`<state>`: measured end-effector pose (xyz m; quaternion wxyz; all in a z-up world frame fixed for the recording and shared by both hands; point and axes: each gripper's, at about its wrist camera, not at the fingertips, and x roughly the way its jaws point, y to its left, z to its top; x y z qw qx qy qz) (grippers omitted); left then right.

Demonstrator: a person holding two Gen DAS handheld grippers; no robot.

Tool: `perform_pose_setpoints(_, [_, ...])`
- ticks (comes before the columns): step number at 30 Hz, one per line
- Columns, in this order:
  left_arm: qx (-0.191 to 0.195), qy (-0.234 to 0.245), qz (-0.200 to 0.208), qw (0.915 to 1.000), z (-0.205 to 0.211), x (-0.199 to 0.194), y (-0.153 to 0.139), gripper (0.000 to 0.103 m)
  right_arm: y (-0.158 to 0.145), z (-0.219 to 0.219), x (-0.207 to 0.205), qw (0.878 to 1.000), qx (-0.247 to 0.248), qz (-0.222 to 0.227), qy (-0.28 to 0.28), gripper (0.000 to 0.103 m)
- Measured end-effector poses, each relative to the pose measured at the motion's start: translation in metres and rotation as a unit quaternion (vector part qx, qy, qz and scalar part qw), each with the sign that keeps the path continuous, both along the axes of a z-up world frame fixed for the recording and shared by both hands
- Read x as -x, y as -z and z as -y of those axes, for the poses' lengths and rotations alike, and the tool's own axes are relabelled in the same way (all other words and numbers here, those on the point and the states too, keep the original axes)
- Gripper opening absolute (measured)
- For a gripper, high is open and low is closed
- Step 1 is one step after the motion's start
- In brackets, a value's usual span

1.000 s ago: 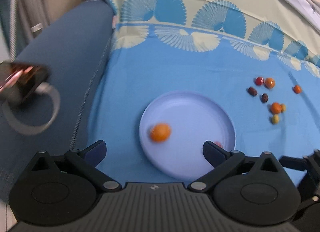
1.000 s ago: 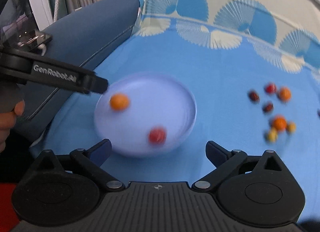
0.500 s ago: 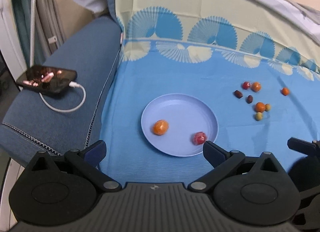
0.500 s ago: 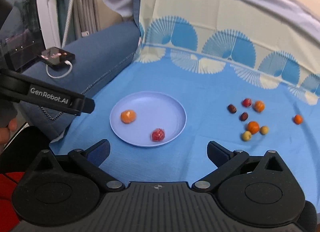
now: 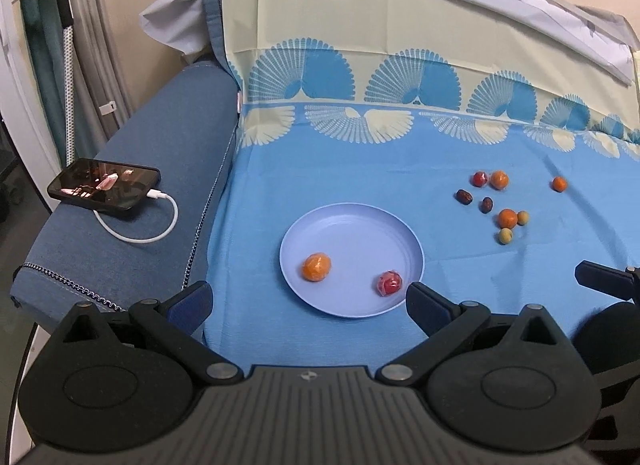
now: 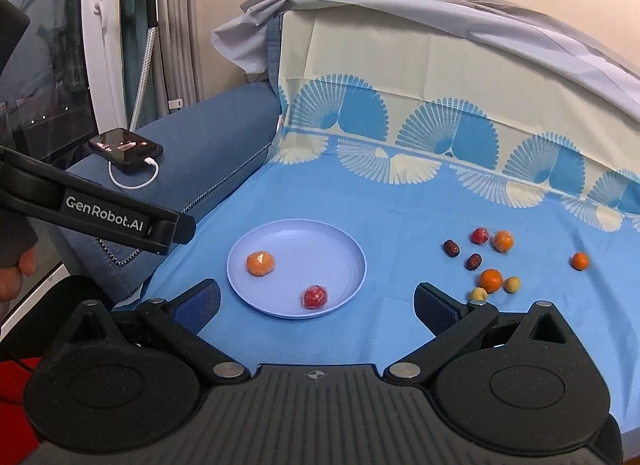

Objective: Organize fruits
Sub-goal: 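Move both tools back toward the fruit cluster, then grasp the dark red date with the left tool while the right tool grasps the yellow fruit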

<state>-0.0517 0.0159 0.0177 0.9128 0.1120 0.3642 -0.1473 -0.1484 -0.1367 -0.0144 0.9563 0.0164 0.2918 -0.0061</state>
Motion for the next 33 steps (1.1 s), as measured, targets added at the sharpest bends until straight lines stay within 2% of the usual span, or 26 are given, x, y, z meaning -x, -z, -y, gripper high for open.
perform_pose_setpoints(9, [-0.003, 0.005, -0.025, 0.9997, 0.01, -0.011, 0.01, 0.103, 0.009, 0.01, -0.006, 1.0, -0.023, -0.015, 0.01, 0.102])
perform_pose_setpoints(16, [-0.014, 0.011, -0.039, 0.9991, 0.033, -0.026, 0.018, 0.103, 0.02, 0.021, -0.018, 0.999, -0.044, -0.026, 0.015, 0.102])
perform_pose_setpoints(19, [-0.022, 0.014, -0.044, 0.9987, 0.045, -0.035, 0.021, 0.103, 0.026, 0.034, -0.023, 0.998, -0.053, -0.03, 0.034, 0.102])
perform_pose_setpoints(24, [-0.022, 0.021, -0.064, 0.9975, 0.068, -0.057, 0.027, 0.103, 0.044, 0.075, -0.034, 0.992, -0.059, -0.04, 0.108, 0.102])
perform_pose_setpoints(33, [-0.052, 0.054, -0.082, 0.9938, 0.149, -0.115, 0.053, 0.103, 0.086, 0.169, -0.07, 0.97, 0.005, -0.037, 0.242, 0.102])
